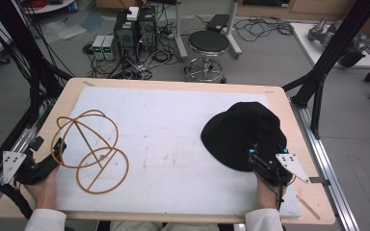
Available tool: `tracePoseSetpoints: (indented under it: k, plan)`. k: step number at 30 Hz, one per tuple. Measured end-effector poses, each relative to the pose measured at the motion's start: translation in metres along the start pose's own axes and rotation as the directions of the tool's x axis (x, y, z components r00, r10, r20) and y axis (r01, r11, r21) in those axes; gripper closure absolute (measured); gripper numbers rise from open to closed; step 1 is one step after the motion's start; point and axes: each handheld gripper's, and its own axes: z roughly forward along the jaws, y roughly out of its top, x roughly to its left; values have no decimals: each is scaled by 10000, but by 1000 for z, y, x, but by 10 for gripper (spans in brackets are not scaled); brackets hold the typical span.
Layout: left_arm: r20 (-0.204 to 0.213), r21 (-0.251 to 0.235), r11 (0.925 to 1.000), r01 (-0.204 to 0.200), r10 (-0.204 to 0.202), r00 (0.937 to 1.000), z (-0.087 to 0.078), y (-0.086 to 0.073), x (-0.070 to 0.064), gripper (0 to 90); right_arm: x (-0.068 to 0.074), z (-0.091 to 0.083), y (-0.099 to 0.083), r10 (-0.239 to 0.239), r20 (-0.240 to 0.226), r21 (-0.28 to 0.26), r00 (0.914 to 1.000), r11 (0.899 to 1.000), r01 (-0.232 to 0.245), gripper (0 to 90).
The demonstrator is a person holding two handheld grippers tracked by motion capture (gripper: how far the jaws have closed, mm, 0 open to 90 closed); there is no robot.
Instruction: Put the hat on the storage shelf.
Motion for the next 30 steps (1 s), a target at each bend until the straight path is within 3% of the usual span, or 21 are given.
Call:
tracePoseSetpoints:
  k: [14, 30]
  plan:
    - [-1, 20, 10000, 59, -59, 10000, 0, 0, 1, 261, -2, 0, 6, -45, 88, -105, 10000, 9999, 46, 120]
    - [58, 57, 10000, 3, -3, 10000, 3, -1, 2, 261, 3, 30, 18, -407, 4, 91, 9992, 9991, 407, 120]
